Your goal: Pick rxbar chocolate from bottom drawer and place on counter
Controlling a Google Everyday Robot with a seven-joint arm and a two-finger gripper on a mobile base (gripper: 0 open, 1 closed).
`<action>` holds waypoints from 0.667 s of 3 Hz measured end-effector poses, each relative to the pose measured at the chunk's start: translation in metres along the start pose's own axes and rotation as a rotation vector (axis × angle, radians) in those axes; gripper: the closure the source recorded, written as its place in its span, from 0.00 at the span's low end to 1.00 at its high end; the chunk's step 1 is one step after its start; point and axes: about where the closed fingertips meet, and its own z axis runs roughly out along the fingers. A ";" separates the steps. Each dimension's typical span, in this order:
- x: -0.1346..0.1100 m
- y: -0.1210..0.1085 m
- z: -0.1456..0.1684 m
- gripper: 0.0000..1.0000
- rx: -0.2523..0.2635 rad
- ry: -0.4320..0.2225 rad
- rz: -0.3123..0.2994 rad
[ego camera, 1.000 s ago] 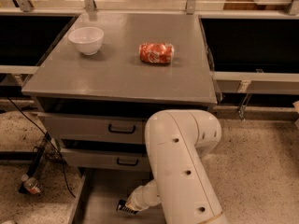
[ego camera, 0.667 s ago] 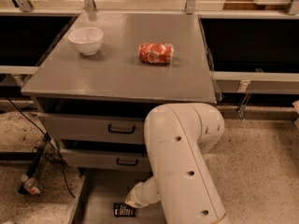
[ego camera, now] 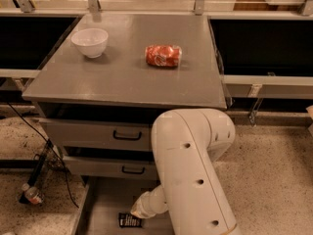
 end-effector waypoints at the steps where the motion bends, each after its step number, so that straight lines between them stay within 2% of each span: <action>1: 0.000 0.000 0.000 0.51 0.000 0.000 0.000; 2: 0.000 0.000 0.000 0.26 0.000 0.000 0.000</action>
Offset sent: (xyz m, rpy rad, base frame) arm 0.0000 0.0000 0.0000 0.0000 0.0000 0.0000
